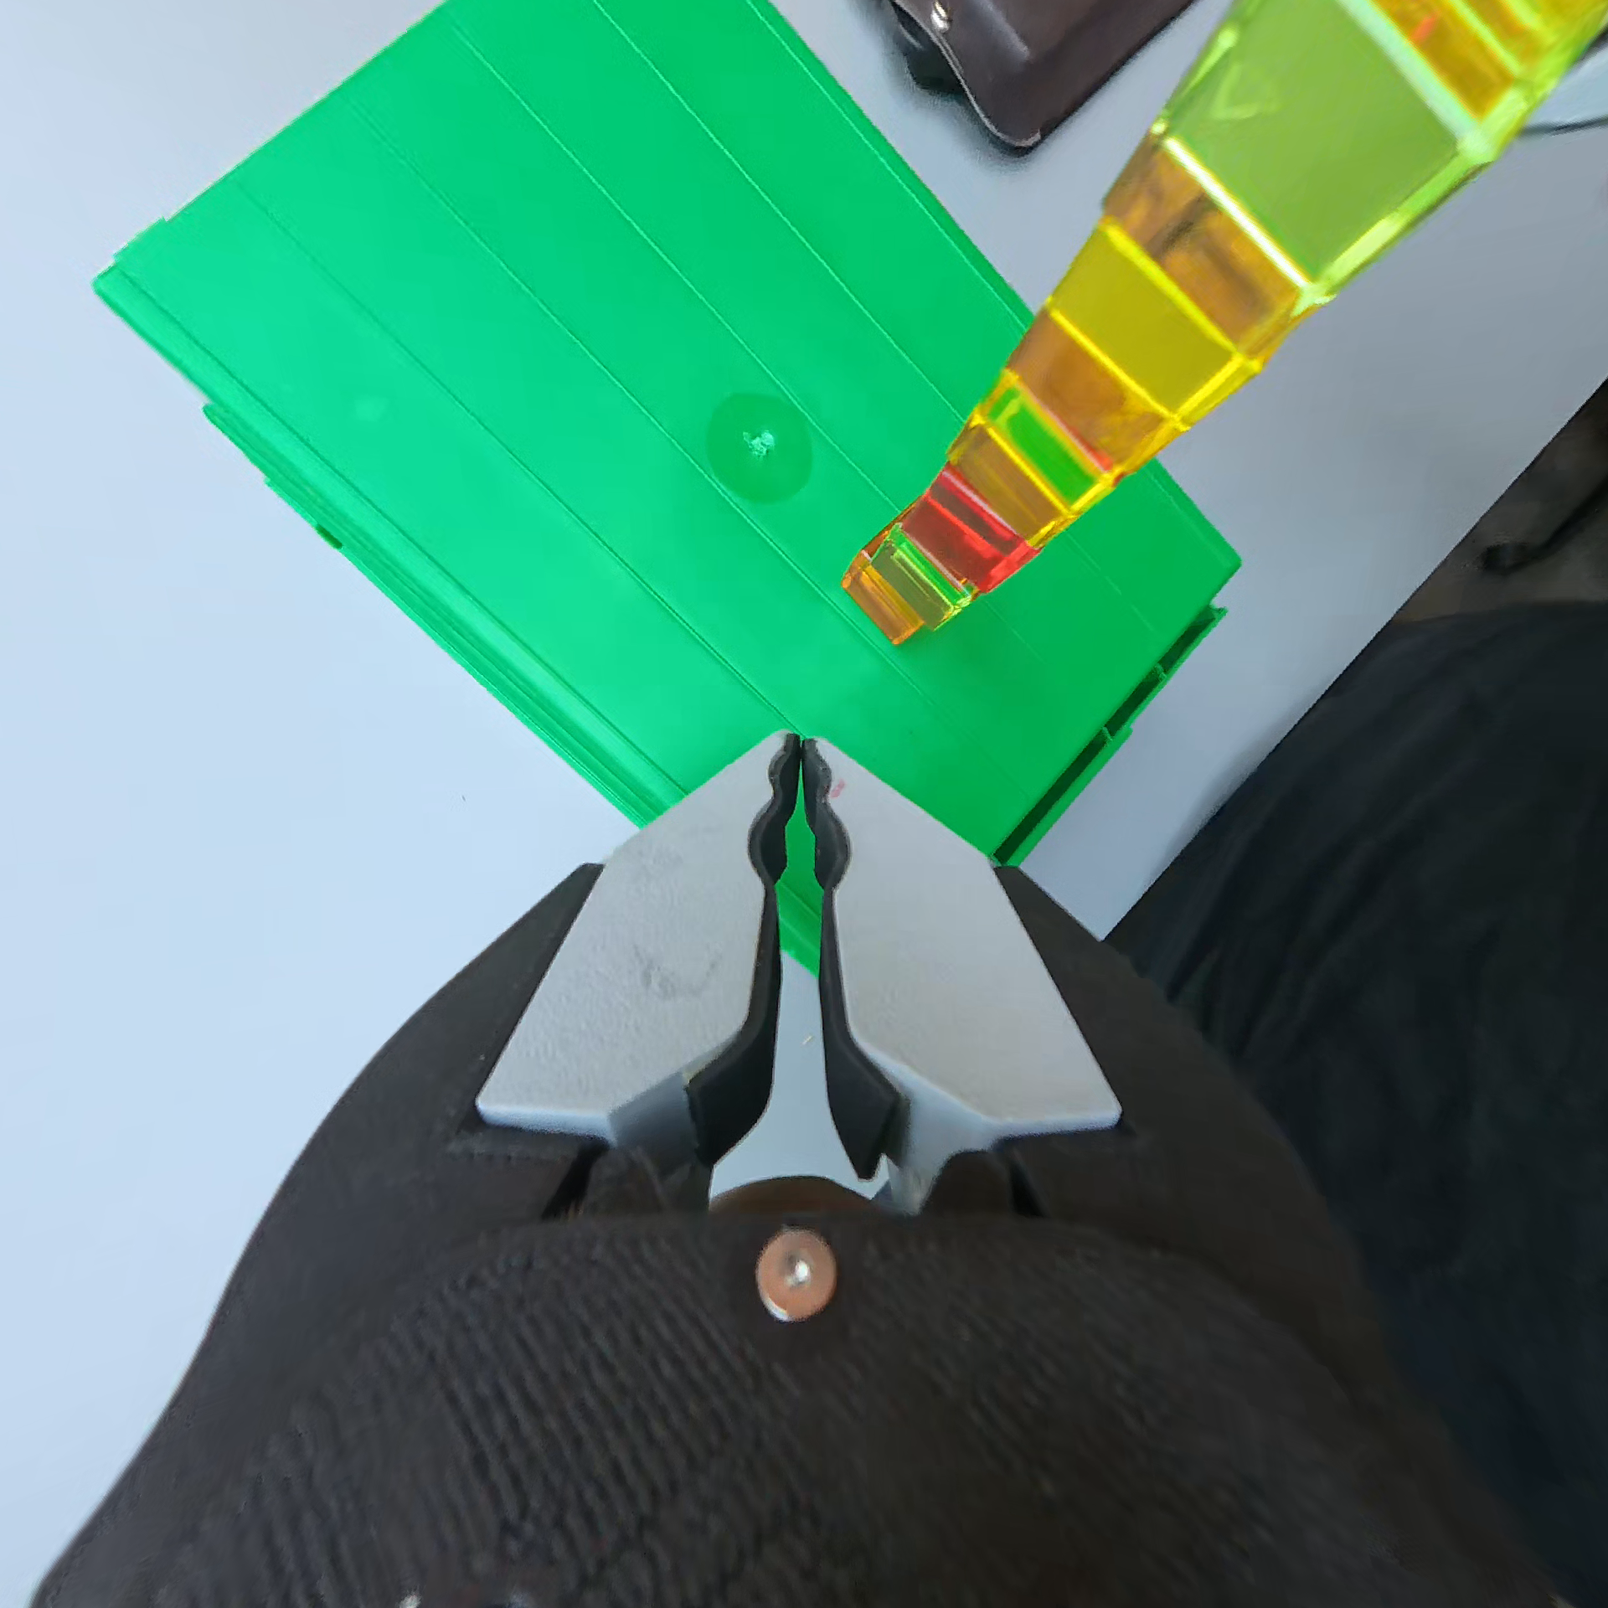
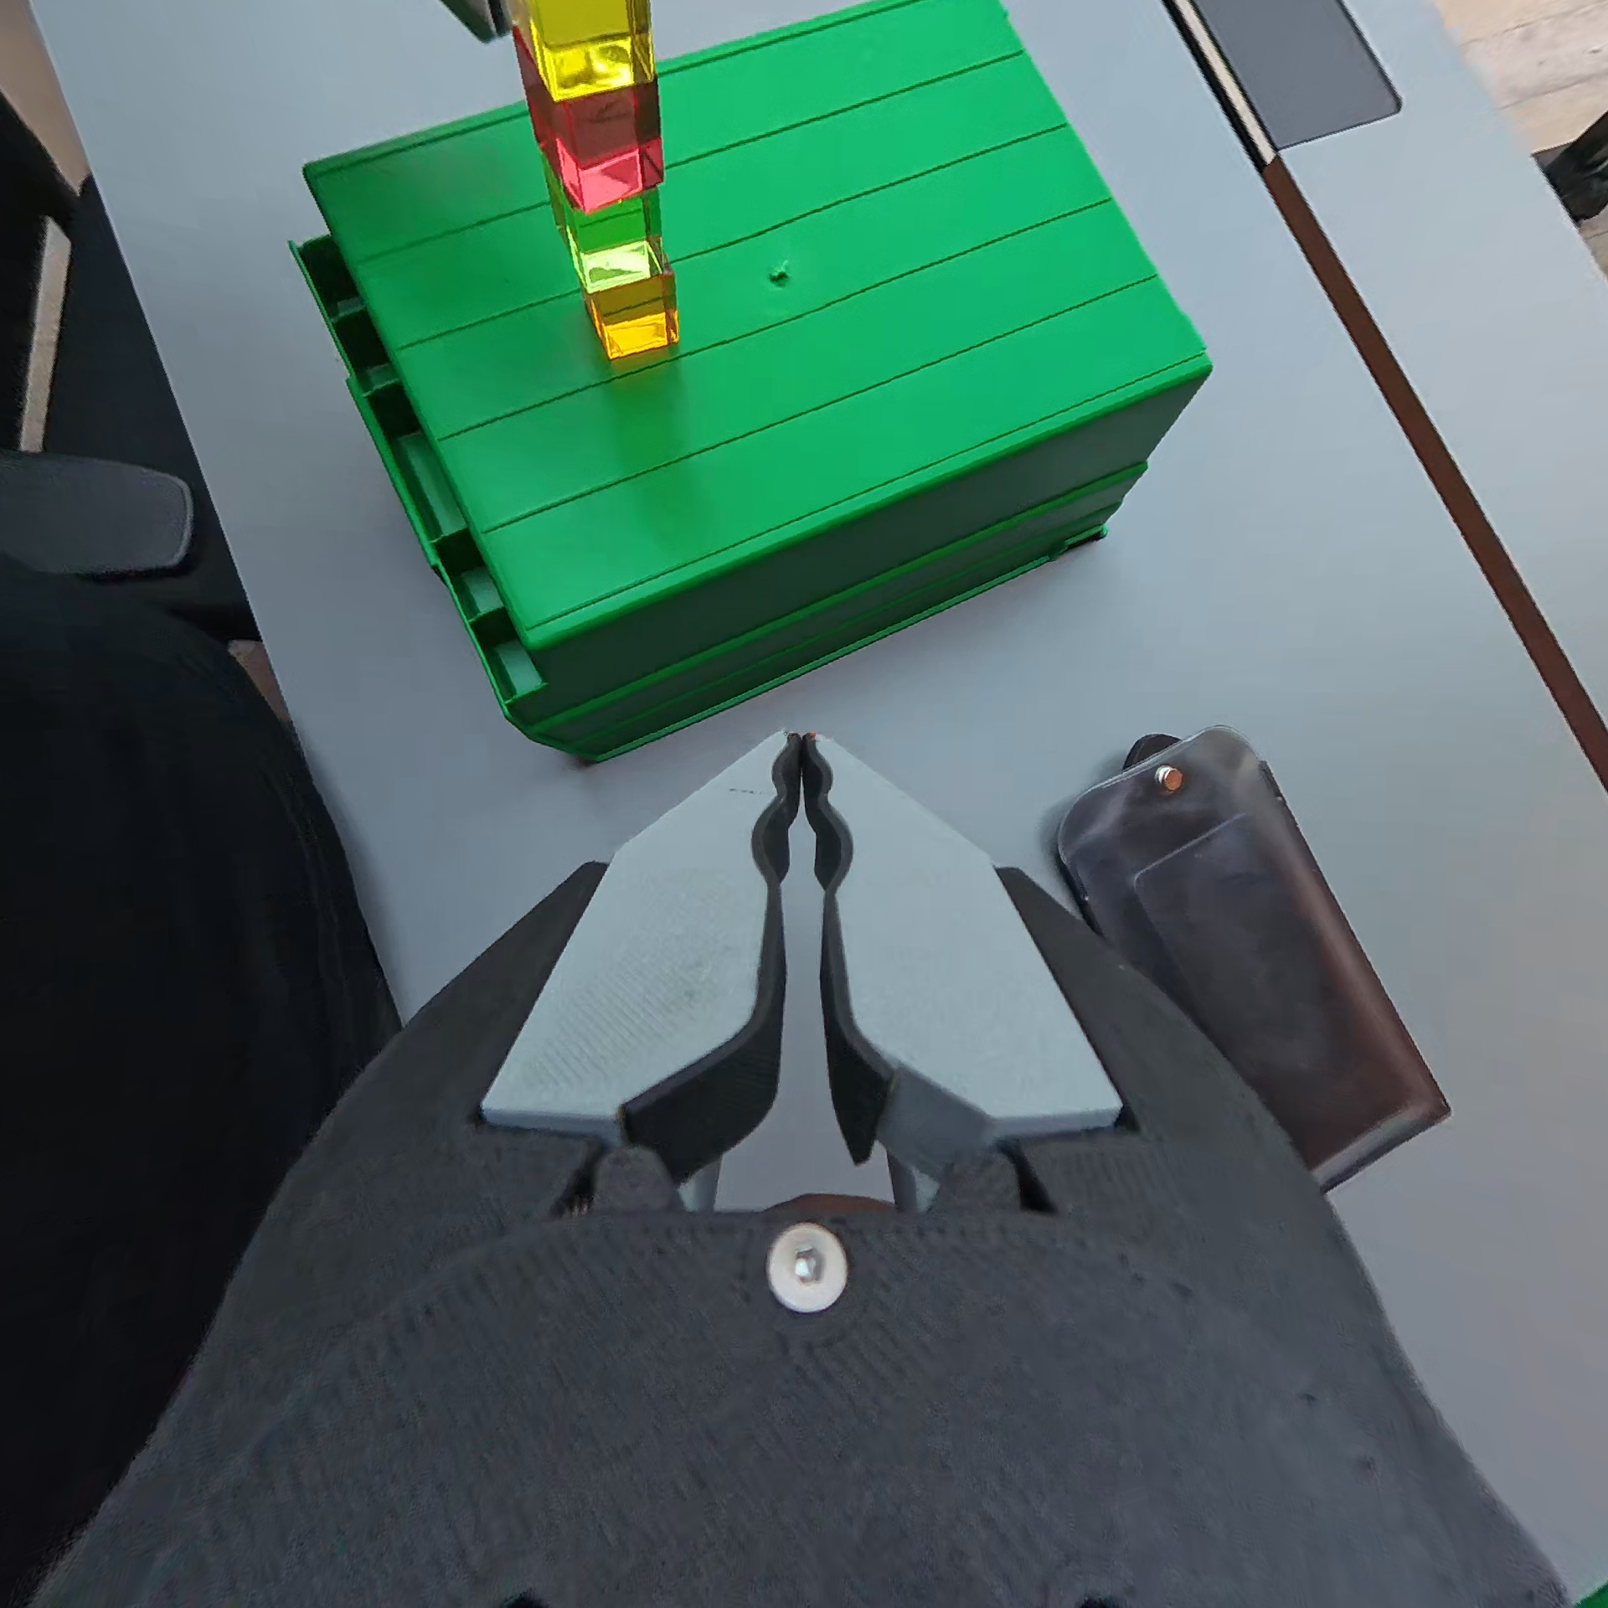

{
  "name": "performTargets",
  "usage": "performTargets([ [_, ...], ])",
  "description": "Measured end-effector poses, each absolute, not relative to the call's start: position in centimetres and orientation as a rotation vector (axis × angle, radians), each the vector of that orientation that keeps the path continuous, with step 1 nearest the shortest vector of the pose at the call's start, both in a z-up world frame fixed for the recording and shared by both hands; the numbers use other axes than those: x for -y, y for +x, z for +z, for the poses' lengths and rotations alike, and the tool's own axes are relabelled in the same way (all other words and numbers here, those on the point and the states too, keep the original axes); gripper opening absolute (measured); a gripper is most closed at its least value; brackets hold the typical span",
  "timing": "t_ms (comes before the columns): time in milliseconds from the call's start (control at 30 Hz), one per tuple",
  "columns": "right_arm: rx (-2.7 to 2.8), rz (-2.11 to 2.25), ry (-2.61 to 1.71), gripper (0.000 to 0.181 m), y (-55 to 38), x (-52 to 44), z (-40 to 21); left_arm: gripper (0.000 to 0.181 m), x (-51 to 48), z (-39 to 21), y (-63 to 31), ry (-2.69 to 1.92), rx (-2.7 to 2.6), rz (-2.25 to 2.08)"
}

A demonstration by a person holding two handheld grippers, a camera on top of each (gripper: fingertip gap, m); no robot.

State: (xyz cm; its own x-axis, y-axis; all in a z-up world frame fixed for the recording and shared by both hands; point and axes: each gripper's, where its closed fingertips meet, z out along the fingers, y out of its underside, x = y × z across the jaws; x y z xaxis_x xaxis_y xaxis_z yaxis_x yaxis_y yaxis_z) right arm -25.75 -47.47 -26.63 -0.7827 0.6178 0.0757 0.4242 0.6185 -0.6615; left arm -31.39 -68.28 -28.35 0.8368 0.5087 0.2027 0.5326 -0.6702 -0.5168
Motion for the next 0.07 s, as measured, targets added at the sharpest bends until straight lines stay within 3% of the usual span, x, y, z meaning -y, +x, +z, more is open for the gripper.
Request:
performTargets([
  [67, 2.575, 0.911, -0.822, 0.000, -25.78, 47.39, -26.83, 0.000, 68.03, -28.28, -31.27, -2.506, 0.703, -0.032],
])
